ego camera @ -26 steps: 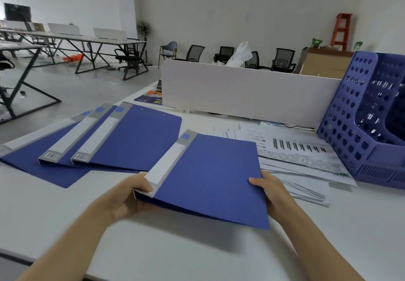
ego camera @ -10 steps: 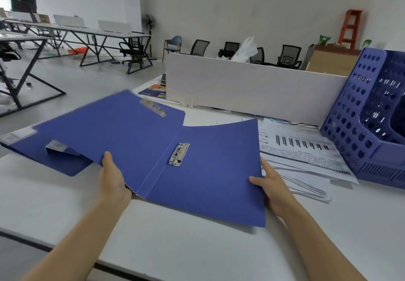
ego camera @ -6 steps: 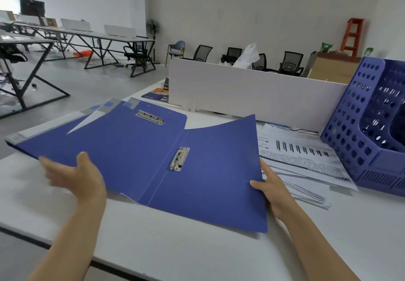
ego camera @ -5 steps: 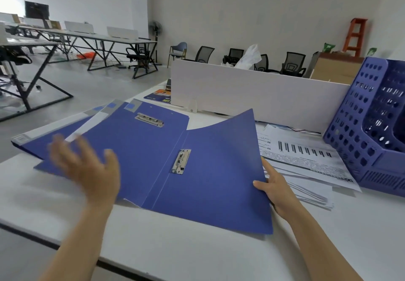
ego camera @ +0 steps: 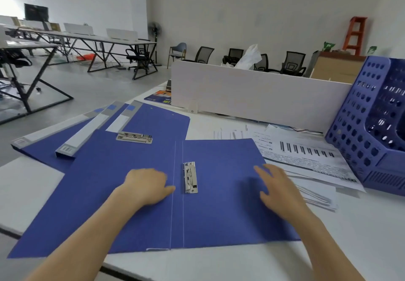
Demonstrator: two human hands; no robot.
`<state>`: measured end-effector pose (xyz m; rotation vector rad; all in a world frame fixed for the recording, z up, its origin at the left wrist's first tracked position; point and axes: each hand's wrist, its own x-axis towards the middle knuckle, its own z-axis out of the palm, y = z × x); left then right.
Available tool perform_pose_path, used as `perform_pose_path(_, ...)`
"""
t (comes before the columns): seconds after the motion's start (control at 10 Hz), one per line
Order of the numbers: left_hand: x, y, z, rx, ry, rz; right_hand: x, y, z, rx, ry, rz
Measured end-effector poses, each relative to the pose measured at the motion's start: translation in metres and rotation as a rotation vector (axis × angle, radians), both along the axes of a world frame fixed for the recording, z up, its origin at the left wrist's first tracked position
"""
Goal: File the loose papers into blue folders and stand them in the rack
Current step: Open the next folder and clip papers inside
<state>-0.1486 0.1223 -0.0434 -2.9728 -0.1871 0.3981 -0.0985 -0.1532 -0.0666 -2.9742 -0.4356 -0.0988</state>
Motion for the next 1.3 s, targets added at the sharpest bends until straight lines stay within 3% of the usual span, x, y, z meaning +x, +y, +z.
perform_pose_path(0.1,0.030,-0.006,0.003,0.051,-0.089,0.035,-0.008,0.023,-0.012,-0.029,0.061,0.220)
perform_pose_path(0.2,0.052,-0.009,-0.009,0.051,-0.202,0.093,-0.012,0.030,-0.014,-0.045,0.118,0.248)
perform_pose_path(0.3,0.061,-0.003,-0.038,-0.080,-0.324,0.073,-0.009,0.030,-0.013,-0.090,0.101,0.175)
perform_pose_path(0.4,0.063,0.005,-0.052,-0.261,-0.301,0.001,-0.005,0.045,-0.010,-0.200,-0.242,0.209)
perform_pose_path(0.5,0.065,0.009,-0.054,-0.283,-0.264,-0.027,-0.004,0.074,-0.003,-0.355,-0.350,0.377)
perform_pose_path(0.8,0.072,0.009,-0.057,-0.283,-0.283,-0.014,0.001,0.110,-0.039,0.077,-0.535,0.608)
perform_pose_path(1.3,0.073,0.011,-0.058,-0.298,-0.290,-0.008,0.002,0.109,-0.044,0.066,-0.620,0.662)
